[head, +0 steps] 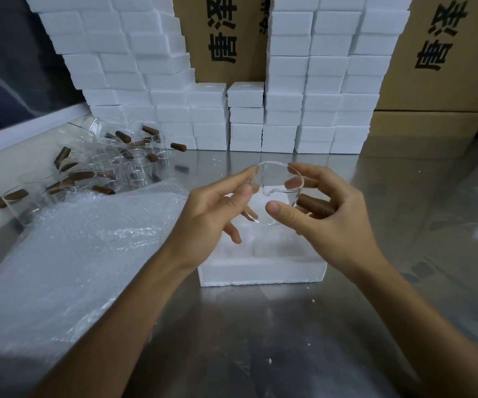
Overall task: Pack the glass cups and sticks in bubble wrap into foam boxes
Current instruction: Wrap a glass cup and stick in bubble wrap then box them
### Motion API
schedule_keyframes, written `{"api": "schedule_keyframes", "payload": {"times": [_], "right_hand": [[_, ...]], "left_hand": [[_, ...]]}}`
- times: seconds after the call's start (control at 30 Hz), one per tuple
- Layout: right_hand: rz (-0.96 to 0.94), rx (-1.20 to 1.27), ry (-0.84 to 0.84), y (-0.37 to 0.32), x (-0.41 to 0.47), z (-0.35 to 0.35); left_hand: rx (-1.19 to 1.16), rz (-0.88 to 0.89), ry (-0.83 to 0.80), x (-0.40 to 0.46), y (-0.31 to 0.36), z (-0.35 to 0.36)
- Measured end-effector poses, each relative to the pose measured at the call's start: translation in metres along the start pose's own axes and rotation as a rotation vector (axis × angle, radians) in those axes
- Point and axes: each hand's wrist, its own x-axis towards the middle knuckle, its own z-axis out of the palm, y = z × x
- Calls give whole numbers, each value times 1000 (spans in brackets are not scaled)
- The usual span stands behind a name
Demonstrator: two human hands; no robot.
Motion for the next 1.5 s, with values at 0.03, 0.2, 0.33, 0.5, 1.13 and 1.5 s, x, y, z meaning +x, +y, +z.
{"api": "schedule_keyframes", "payload": {"times": [0.03,0.2,0.33,0.5,1.13,1.5], "right_hand": [[-15,-14,-5,0,0,-2],[-76,51,50,-1,-1,6],[-13,48,93,0,0,8],[36,59,129,8,1,7],[66,141,221,5,5,1],[68,127,242,5,4,-1]], "left_hand": [[-4,-19,-32,0,2,-2],[439,79,269,2,10,-14],[1207,-130,516,-1,6,-44],[1311,-487,499,-1,-1,-56],[731,436,490,4,5,-45],[1087,201,209,-5,-4,5]]}}
